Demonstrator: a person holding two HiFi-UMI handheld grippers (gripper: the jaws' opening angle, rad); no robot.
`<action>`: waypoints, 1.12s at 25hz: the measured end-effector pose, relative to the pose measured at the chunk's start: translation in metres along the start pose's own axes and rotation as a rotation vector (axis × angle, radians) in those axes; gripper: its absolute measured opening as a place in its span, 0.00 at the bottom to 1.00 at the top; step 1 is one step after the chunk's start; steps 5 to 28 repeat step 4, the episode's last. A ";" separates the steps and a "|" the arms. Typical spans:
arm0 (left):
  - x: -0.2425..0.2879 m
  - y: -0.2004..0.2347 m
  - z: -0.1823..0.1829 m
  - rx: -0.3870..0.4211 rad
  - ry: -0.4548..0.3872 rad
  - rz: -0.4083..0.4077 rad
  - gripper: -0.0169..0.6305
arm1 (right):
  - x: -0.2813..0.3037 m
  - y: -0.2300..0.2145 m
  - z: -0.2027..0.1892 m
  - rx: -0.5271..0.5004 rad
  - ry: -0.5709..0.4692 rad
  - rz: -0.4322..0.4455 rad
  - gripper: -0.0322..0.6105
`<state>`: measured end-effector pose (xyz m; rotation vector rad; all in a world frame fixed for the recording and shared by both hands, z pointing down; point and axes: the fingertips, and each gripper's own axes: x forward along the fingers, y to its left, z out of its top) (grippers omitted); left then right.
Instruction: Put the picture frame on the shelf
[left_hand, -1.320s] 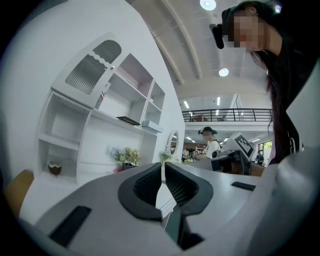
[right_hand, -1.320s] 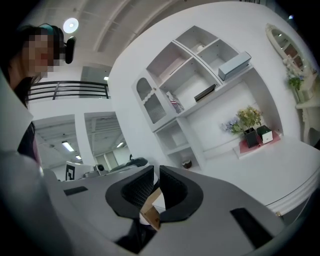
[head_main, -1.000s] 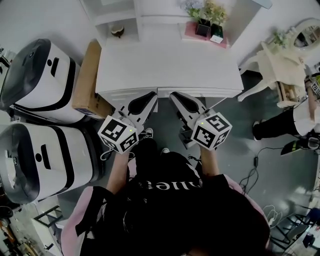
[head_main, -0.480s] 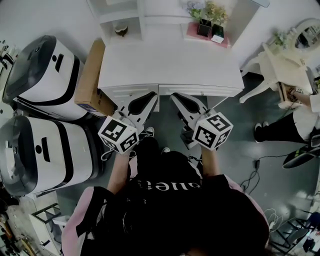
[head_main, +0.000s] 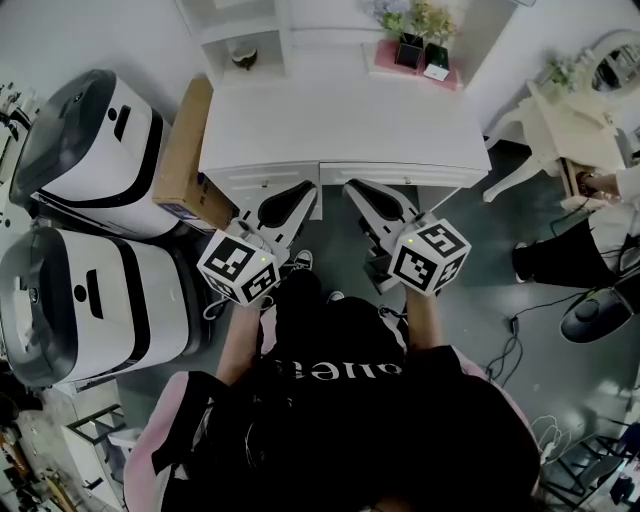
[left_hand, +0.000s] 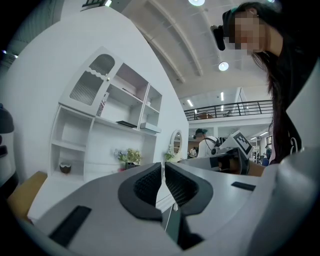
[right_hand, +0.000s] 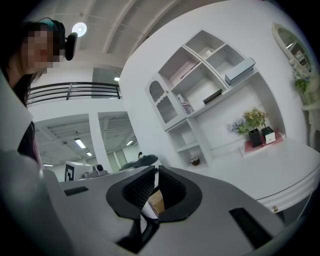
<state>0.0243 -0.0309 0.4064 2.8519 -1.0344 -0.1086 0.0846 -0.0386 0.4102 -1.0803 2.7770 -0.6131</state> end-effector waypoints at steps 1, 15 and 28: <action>0.000 -0.001 0.000 0.001 -0.001 -0.001 0.08 | -0.001 0.000 0.000 0.001 -0.001 0.000 0.14; 0.001 -0.006 0.001 0.004 -0.003 -0.006 0.08 | -0.004 0.001 0.001 0.004 -0.006 0.001 0.14; 0.001 -0.006 0.001 0.004 -0.003 -0.006 0.08 | -0.004 0.001 0.001 0.004 -0.006 0.001 0.14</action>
